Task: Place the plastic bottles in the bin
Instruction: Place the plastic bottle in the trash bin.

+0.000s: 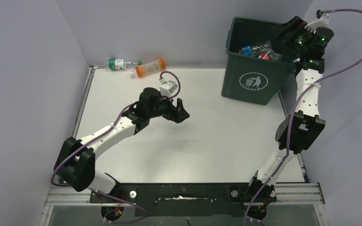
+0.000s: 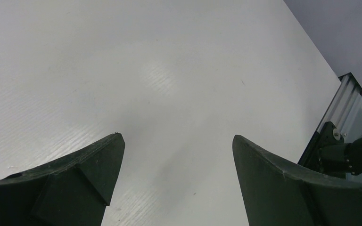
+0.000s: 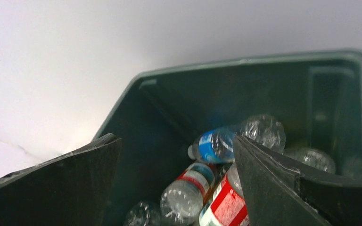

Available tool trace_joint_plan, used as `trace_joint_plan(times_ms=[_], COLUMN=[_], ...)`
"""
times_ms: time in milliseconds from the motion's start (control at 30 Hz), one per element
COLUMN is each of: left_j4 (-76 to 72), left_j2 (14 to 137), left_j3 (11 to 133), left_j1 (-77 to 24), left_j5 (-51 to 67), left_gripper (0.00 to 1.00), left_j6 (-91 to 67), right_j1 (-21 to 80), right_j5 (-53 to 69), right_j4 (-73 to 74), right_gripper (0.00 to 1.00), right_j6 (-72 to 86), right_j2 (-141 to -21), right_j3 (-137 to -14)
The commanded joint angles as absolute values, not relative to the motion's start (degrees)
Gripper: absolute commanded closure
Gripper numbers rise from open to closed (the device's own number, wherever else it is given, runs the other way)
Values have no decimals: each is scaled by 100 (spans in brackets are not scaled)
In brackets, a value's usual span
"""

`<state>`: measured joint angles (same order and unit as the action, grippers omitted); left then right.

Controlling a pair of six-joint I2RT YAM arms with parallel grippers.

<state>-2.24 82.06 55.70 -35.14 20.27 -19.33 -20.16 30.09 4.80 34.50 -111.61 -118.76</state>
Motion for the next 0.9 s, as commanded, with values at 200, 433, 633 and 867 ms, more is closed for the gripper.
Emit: trace_joint_plan(times_ms=[200,433,633,867], left_j4=[-380,112,141,-595], left_j2=[8775,9936,10918,11725], left_j3=[6406,7834,8967,9593], left_j1=[-2866,-2387,-2162,-1697], left_j5=[1262,425,-262,-854], left_gripper=[14,13,13,14], left_j6=[-2131,-1298,-499,-547], right_j1=[-1665,-1445,-1351,-1194], right_j5=[2965,3321,3594,4078], right_j4=[132,380,627,403], right_gripper=[4,1,2,2], right_j6=[3201,3357,3165,3448], right_j2=[-9284,-8141,-7344,-6744], right_j3=[-9975,-9186,-8602,-7585])
